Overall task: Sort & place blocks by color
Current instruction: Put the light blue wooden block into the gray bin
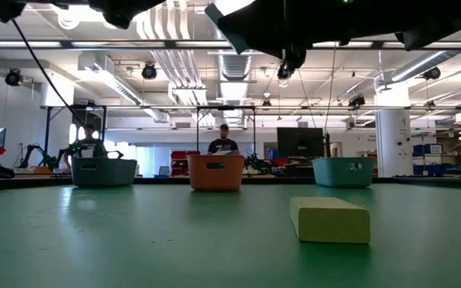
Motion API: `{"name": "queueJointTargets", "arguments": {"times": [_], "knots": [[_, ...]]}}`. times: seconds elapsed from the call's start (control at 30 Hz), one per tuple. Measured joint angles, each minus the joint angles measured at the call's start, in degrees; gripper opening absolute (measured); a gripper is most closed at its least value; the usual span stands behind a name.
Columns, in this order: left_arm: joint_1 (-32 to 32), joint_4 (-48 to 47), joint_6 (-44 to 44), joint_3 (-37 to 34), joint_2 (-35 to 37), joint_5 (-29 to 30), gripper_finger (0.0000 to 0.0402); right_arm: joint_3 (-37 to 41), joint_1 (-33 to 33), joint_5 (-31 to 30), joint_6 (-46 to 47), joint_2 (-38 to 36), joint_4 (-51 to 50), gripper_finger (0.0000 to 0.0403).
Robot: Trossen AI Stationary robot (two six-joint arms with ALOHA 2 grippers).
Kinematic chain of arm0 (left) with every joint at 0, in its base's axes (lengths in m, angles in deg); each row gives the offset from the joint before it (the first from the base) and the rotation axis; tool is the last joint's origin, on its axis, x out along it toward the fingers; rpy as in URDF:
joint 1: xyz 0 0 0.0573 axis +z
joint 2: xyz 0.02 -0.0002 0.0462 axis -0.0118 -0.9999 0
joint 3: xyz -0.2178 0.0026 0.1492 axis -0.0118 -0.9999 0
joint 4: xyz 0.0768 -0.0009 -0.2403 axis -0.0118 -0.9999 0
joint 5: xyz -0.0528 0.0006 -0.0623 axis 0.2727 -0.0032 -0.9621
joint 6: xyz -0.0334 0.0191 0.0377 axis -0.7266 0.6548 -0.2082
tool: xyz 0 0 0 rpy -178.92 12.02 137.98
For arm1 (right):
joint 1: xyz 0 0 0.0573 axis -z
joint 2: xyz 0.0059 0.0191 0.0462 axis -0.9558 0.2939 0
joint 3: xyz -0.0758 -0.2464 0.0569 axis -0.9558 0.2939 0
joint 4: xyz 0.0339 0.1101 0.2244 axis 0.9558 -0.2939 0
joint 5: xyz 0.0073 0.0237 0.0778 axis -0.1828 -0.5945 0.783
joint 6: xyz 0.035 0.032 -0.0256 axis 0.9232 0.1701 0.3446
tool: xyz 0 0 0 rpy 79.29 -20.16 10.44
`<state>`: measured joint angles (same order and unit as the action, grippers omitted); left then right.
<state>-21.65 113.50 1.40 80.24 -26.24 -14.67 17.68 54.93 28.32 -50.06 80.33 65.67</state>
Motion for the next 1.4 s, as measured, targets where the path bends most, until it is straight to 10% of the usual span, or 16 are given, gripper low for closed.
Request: {"name": "queueJointTargets", "arguments": {"times": [0.73, 1.4], "knots": [[12.22, 43.24, -0.48, 2.43, -31.46, -25.32, 0.0248, -0.5, -0.04, 1.29, -0.42, 0.03, 0.06, 0.0117], [14.1, 41.66, -2.04, 2.17, -31.86, -26.05, 0.0115, -0.5, -0.04, 1.4, -0.87, 0.03, 0.01, 0.0124]]}}
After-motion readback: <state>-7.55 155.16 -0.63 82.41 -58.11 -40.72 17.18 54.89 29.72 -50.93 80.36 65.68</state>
